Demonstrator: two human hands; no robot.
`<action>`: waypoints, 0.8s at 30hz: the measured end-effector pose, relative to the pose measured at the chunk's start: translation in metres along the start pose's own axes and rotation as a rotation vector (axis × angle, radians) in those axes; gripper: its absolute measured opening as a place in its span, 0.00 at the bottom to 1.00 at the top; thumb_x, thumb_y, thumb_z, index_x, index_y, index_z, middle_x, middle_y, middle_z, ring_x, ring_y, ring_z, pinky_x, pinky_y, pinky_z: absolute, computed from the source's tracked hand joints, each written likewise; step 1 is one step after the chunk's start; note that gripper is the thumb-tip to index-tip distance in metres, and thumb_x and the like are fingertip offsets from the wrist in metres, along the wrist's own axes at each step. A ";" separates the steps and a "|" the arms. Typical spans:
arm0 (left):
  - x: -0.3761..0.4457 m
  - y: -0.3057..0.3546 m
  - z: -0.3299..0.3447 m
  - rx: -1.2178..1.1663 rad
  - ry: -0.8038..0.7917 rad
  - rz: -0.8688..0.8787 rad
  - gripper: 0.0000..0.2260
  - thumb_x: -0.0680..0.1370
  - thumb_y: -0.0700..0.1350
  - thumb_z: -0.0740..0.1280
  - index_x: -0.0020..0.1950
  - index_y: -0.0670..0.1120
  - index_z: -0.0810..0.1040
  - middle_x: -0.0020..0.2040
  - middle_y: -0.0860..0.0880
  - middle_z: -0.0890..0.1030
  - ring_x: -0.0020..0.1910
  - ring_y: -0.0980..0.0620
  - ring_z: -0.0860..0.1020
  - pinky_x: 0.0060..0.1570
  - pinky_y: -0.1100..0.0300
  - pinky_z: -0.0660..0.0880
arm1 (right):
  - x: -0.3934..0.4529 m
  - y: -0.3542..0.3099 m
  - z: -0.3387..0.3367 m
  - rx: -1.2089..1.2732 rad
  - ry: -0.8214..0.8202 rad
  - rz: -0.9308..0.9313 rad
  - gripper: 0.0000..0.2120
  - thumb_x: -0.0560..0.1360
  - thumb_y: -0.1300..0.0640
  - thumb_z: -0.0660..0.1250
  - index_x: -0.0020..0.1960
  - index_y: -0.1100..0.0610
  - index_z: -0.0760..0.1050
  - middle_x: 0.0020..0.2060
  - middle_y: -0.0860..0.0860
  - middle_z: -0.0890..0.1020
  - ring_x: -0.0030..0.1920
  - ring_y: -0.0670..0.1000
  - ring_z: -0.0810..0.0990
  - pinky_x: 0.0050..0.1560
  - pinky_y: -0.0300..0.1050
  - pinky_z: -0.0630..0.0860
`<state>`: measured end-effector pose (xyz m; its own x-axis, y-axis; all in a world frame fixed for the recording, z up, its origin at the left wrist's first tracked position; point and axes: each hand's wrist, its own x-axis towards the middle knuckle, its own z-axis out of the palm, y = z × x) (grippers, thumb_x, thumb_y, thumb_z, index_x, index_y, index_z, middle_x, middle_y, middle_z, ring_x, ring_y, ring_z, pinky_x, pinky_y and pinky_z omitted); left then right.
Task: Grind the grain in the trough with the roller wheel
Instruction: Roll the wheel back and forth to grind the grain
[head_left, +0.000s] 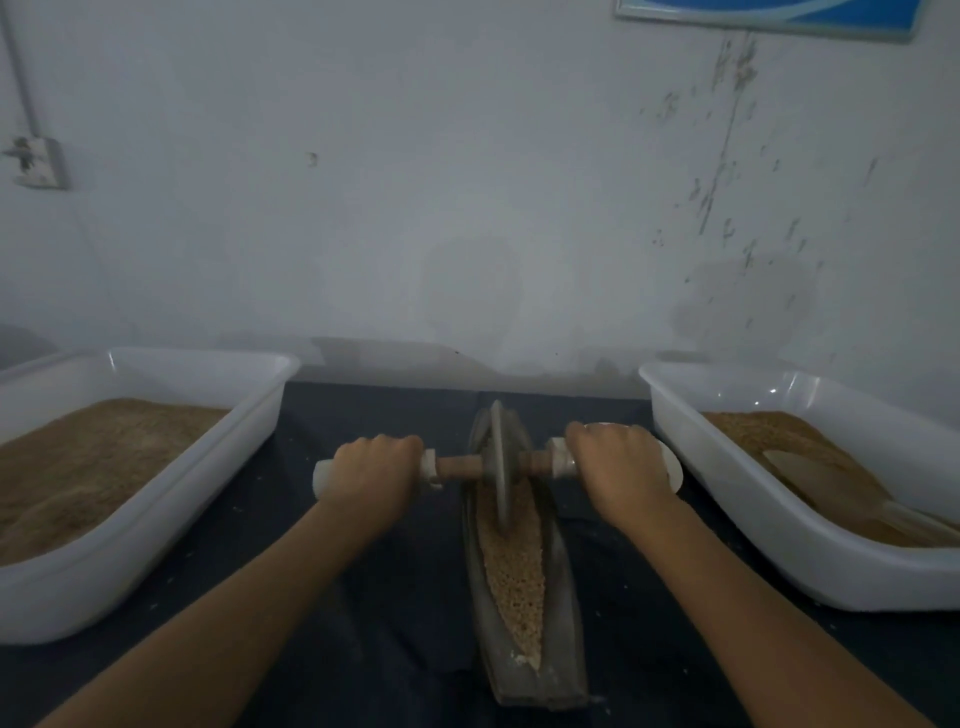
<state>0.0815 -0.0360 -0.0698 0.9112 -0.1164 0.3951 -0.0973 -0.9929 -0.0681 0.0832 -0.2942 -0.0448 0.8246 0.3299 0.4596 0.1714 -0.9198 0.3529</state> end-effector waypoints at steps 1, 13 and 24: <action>-0.013 -0.001 -0.002 -0.001 0.000 0.027 0.10 0.76 0.55 0.66 0.44 0.53 0.66 0.45 0.52 0.80 0.43 0.49 0.79 0.38 0.56 0.68 | -0.012 0.000 -0.005 -0.007 -0.007 -0.028 0.11 0.72 0.57 0.69 0.51 0.53 0.70 0.44 0.50 0.80 0.42 0.52 0.79 0.37 0.44 0.65; -0.048 0.005 -0.026 0.138 0.166 0.167 0.15 0.65 0.50 0.75 0.39 0.52 0.67 0.36 0.51 0.79 0.33 0.48 0.79 0.31 0.58 0.63 | -0.054 0.009 0.003 0.075 0.086 -0.061 0.19 0.57 0.55 0.81 0.36 0.52 0.71 0.28 0.50 0.77 0.26 0.54 0.76 0.25 0.41 0.63; -0.011 0.009 -0.028 0.104 0.039 0.083 0.08 0.76 0.48 0.65 0.46 0.51 0.65 0.47 0.52 0.79 0.45 0.48 0.79 0.38 0.56 0.66 | -0.020 0.008 0.014 0.122 -0.058 0.060 0.12 0.73 0.51 0.68 0.44 0.48 0.63 0.37 0.46 0.74 0.37 0.50 0.72 0.37 0.43 0.65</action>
<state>0.0596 -0.0447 -0.0490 0.8855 -0.2013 0.4188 -0.1283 -0.9722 -0.1960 0.0757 -0.3118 -0.0630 0.8642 0.2643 0.4281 0.1824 -0.9576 0.2231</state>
